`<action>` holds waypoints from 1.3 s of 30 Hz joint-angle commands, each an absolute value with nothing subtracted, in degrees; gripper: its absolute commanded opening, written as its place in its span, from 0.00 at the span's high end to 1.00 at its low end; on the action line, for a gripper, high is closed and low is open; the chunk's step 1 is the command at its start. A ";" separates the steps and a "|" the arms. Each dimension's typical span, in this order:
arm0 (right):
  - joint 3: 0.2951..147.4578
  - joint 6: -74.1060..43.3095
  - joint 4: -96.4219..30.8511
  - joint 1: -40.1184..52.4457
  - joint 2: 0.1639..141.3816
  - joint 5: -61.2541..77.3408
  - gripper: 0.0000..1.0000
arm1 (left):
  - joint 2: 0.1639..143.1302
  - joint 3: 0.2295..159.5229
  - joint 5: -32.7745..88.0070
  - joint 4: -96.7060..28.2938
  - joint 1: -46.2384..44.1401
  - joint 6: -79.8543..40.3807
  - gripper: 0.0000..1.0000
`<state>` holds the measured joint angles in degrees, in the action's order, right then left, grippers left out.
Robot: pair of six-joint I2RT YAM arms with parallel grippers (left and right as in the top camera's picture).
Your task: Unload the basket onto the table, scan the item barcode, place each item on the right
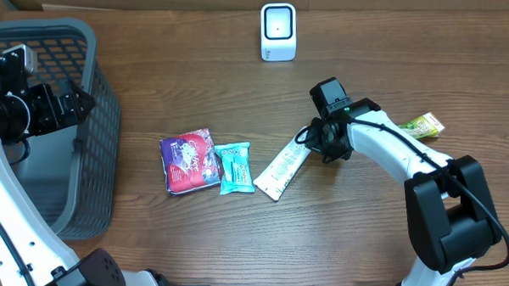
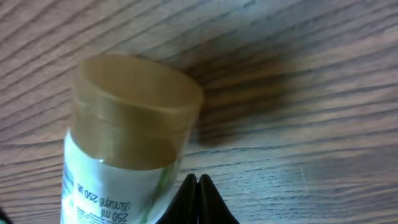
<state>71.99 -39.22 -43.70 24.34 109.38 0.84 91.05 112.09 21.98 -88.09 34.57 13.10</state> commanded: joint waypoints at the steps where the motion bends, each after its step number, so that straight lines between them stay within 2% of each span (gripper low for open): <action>1: 72.12 -40.64 -42.54 22.79 109.23 2.33 0.96 | 91.39 112.18 21.85 -88.03 34.48 13.28 0.00; 9: 72.12 -34.87 -32.38 22.76 110.19 9.13 0.96 | 91.39 112.18 21.85 -88.03 34.46 13.28 0.00; 16: 72.79 -30.94 -34.17 21.78 110.10 11.38 0.95 | 91.39 112.18 21.85 -88.03 34.46 13.28 0.01; 19: 74.87 -26.85 -40.03 19.92 110.06 15.81 0.85 | 91.39 112.18 21.85 -88.03 34.48 13.28 0.00; 22: 75.50 -25.02 -43.81 18.33 110.06 20.58 0.67 | 91.39 112.18 21.85 -88.03 34.46 13.28 0.00; 24: 75.37 -25.06 -45.45 17.96 110.30 22.26 0.59 | 91.39 112.18 21.85 -88.03 34.46 13.28 0.00; 30: 72.14 -25.58 -43.13 19.51 110.48 28.45 0.53 | 91.39 112.18 21.85 -88.03 34.46 13.28 0.00; 39: 65.91 -35.00 -35.29 22.92 111.63 28.47 0.53 | 91.39 112.18 21.85 -88.03 34.46 13.28 0.00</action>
